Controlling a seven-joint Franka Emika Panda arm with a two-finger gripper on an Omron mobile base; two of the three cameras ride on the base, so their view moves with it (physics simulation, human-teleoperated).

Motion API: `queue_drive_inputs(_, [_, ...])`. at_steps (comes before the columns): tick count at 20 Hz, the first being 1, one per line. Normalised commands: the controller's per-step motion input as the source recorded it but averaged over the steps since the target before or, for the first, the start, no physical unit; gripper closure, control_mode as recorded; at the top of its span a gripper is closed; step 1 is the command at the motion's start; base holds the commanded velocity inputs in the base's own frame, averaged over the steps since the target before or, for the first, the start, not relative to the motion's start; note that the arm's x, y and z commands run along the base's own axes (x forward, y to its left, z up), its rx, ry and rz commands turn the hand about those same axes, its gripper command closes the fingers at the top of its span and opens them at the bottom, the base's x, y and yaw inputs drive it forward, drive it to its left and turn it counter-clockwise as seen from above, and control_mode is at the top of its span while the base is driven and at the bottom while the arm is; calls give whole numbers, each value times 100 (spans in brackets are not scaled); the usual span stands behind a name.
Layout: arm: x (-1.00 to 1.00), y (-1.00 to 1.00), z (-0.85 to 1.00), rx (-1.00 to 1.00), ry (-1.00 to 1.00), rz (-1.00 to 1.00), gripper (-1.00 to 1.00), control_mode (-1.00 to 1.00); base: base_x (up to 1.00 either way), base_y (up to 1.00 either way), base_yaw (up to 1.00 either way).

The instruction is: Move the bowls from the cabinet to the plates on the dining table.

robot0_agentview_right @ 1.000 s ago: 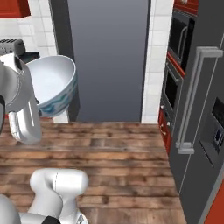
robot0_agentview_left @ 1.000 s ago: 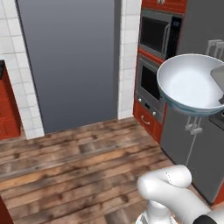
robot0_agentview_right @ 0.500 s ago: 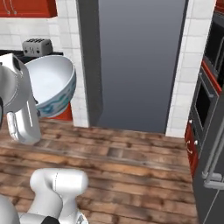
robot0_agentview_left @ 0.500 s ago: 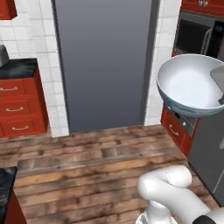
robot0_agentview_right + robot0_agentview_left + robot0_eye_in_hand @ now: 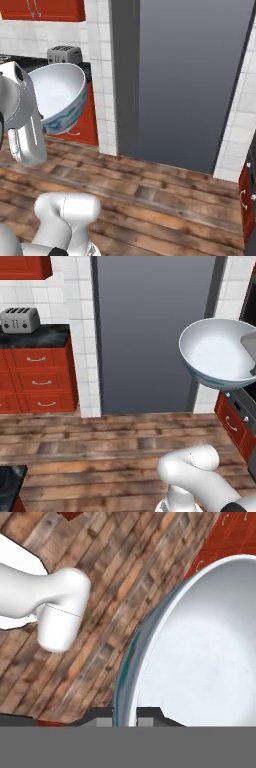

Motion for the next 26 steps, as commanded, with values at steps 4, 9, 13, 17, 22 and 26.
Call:
queue_drive_inputs(4, [0, 0, 0, 0, 0, 0, 100, 100, 78, 0, 29])
queue_drive_inputs(9, [0, 0, 0, 0, 0, 0, 100, 100, 73, 0, 31])
queue_drive_inputs(13, [0, 0, 0, 0, 0, 0, 100, 100, 62, 0, 35])
queue_drive_inputs(17, [0, 0, 0, 0, 0, 0, 100, 100, 56, 0, 37])
queue_drive_inputs(22, [0, 0, 0, 0, 0, 0, 100, 100, 48, 1, 38])
queue_drive_inputs(26, [0, 0, 0, 0, 0, 0, 100, 100, 45, 3, 37])
